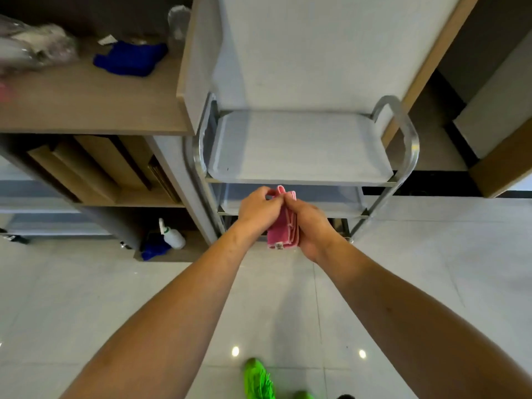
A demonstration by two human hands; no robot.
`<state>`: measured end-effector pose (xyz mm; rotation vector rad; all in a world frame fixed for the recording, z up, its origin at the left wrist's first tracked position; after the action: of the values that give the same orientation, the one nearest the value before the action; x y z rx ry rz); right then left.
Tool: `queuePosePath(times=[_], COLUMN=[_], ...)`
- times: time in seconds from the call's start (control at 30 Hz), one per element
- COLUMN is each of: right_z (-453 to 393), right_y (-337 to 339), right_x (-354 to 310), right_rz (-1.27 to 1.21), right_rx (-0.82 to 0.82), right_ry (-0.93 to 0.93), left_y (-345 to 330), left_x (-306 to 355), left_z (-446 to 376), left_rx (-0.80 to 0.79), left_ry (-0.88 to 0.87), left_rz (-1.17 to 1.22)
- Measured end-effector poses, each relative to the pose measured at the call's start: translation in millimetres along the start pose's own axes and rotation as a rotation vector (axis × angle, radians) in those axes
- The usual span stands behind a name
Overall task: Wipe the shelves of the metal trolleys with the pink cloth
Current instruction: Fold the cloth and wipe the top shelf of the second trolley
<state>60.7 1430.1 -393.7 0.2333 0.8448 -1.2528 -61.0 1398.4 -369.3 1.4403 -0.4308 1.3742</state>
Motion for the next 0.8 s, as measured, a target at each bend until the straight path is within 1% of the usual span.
queuePosePath(times=[0.1, 0.23, 0.3, 0.37, 0.47, 0.53, 0.63, 0.8], right_z=[17, 41, 53, 63, 76, 83, 90, 105], right_y=[11, 33, 43, 52, 55, 54, 50, 36], right_x=[-2, 2, 4, 8, 13, 17, 27, 40], right_rz=[-0.020, -0.035, -0.042, -0.029, 0.048, 0.100, 0.134, 0.092], right_rx=[-0.046, -0.178, -0.235, -0.257, -0.306, -0.314, -0.290, -0.318], right_ry=[0.014, 0.015, 0.001, -0.012, -0.001, 0.009, -0.012, -0.072], left_y=[-6, -21, -27, -31, -35, -36, -28, 4], left_x=[14, 32, 37, 39, 38, 35, 28, 21], left_z=[19, 52, 68, 84, 105, 119, 138, 170], left_rx=[-0.003, -0.003, 0.015, 0.046, 0.070, 0.091, 0.167, 0.294], left_ry=[0.026, 0.041, 0.048, 0.062, 0.103, 0.130, 0.167, 0.225], left_rz=[0.111, 0.213, 0.220, 0.216, 0.255, 0.283, 0.297, 0.338])
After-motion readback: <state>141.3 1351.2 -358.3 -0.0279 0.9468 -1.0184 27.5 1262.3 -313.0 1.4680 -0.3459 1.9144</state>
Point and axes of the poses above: each hand's wrist, its own z-axis away from the middle knuckle, its own y-axis out of the back of the hand, x = y × z, the point moved 7 cm from there along -z, towards the middle knuckle, and after that the axes turned 8 degrees about -y, right-handed, at the moved point
